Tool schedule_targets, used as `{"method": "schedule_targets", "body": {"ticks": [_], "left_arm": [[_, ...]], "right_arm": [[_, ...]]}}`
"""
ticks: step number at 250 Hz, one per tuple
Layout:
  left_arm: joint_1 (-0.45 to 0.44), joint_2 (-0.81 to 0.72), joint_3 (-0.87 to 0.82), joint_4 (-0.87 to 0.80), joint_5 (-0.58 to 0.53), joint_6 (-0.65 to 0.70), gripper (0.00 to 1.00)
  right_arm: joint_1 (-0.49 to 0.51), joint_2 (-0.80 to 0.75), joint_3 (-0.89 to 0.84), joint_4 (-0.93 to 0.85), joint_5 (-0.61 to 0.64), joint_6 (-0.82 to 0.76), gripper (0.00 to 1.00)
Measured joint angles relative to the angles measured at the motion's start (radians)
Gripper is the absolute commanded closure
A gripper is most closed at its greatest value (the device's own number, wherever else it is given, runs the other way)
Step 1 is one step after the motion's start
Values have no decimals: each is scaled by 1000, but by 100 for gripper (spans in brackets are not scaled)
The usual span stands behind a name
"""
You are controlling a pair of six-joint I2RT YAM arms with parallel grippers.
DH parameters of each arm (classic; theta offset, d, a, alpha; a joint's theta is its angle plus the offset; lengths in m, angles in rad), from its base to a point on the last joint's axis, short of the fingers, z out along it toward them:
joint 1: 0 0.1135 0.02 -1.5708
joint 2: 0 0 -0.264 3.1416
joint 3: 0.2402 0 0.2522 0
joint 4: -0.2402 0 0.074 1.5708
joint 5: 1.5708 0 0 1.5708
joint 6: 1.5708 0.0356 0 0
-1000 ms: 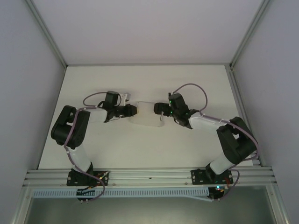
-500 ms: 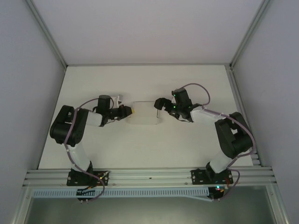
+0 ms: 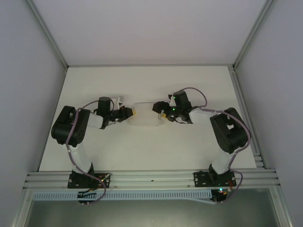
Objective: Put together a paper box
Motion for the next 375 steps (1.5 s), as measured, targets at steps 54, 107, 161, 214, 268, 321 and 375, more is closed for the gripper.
{"method": "schedule_targets", "body": {"ticks": [54,107,161,214,268,321,375], "left_arm": [[4,0,0,0,3,0,92],[6,0,1,19,3,0,68],[6,-72,57,22,9,43,0],[-36,-294,157,-143,-125,321,0],[-417,-509,180,-347,-543,857,0],[-633,-521,180,-492,-826,1157,0],[-734,-433,199,-555,-1036,1293,0]], "right_arm": [[-1,34,-1,93,-53,51,41],[-6,33,-2,142,-78,76,62],[-9,11,-4,121,-78,88,61],[-38,-61,19,-26,-77,111,63],[-94,-88,113,-238,-137,145,62],[-163,-94,232,-514,-244,163,64],[-224,-92,242,-684,-331,199,67]]}}
